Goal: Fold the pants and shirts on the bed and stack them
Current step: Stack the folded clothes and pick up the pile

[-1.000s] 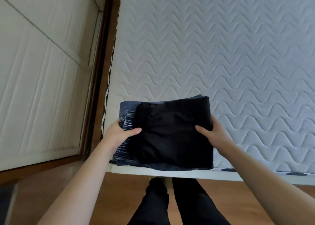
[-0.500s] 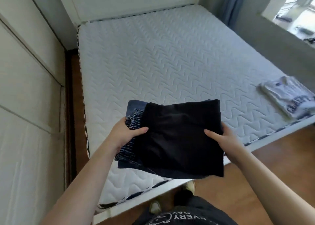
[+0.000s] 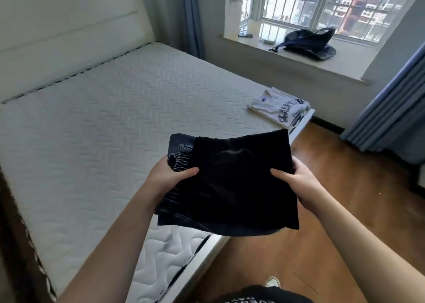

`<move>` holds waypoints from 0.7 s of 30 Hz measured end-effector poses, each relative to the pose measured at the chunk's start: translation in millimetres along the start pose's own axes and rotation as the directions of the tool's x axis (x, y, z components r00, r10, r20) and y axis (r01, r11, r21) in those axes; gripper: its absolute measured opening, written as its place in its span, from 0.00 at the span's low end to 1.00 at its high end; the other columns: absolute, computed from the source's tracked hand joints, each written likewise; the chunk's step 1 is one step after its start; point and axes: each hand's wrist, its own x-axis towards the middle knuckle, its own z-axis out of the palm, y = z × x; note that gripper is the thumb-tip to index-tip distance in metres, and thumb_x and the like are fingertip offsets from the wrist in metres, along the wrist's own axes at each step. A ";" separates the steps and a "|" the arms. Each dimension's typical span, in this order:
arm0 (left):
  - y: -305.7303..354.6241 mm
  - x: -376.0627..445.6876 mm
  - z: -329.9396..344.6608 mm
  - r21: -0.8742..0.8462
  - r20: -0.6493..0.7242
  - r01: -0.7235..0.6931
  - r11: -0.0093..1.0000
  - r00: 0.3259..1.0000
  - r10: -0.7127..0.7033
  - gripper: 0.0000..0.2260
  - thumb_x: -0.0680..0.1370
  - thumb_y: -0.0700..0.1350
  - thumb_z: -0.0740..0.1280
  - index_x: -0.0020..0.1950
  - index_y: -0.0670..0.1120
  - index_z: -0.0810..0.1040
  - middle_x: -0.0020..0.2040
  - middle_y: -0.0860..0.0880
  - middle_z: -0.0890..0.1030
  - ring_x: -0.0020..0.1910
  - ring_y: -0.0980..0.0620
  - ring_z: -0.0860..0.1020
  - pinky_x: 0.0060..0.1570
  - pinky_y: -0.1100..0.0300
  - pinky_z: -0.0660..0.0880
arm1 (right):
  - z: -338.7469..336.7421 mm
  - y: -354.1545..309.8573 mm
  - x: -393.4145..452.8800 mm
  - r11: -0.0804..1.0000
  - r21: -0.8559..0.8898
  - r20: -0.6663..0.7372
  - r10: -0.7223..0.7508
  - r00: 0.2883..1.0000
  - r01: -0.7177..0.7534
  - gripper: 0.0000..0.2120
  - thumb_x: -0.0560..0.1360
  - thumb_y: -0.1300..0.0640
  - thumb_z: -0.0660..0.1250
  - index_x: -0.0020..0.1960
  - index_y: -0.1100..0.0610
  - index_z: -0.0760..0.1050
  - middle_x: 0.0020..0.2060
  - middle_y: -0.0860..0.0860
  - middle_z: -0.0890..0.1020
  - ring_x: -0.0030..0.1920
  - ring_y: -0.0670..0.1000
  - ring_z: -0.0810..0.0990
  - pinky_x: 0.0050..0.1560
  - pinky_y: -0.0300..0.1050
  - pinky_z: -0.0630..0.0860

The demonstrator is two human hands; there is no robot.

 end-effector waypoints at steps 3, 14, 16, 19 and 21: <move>33.0 19.3 49.8 0.048 0.050 -0.022 0.999 0.999 0.020 0.26 0.57 0.61 0.81 0.51 0.56 0.81 0.45 0.55 0.86 0.44 0.55 0.84 0.50 0.51 0.80 | -51.7 2.7 4.2 0.999 0.044 -0.056 -0.002 0.998 0.005 0.21 0.66 0.51 0.78 0.57 0.42 0.77 0.51 0.45 0.85 0.50 0.48 0.85 0.45 0.41 0.80; 117.2 71.1 221.0 0.079 0.179 -0.071 0.994 0.982 0.056 0.17 0.62 0.56 0.81 0.47 0.64 0.81 0.44 0.58 0.85 0.40 0.60 0.84 0.42 0.60 0.77 | -218.7 1.6 30.0 0.992 0.125 -0.165 0.040 0.985 -0.019 0.23 0.64 0.48 0.79 0.57 0.41 0.78 0.52 0.45 0.85 0.51 0.49 0.85 0.50 0.48 0.81; 126.5 85.4 238.5 0.077 0.200 -0.059 0.995 0.979 0.043 0.17 0.62 0.56 0.81 0.48 0.62 0.81 0.44 0.56 0.86 0.42 0.58 0.84 0.45 0.57 0.78 | -237.3 -0.3 39.2 0.991 0.134 -0.172 0.042 0.984 -0.019 0.22 0.64 0.48 0.79 0.56 0.40 0.78 0.52 0.45 0.85 0.51 0.49 0.85 0.48 0.47 0.82; 141.4 112.6 261.2 0.096 0.224 -0.062 0.993 0.974 0.039 0.16 0.63 0.56 0.81 0.47 0.62 0.82 0.43 0.57 0.86 0.41 0.59 0.84 0.44 0.58 0.78 | -259.0 -2.3 59.5 0.989 0.147 -0.183 0.044 0.982 -0.017 0.22 0.65 0.50 0.78 0.57 0.41 0.77 0.51 0.45 0.85 0.50 0.49 0.85 0.46 0.43 0.82; 149.6 134.4 273.9 0.102 0.238 -0.067 0.992 0.970 0.041 0.16 0.62 0.56 0.81 0.48 0.62 0.82 0.43 0.57 0.86 0.41 0.59 0.84 0.44 0.58 0.77 | -269.9 -3.4 78.3 0.988 0.152 -0.186 0.050 0.981 -0.021 0.22 0.67 0.54 0.77 0.58 0.42 0.77 0.51 0.46 0.85 0.51 0.49 0.85 0.47 0.43 0.82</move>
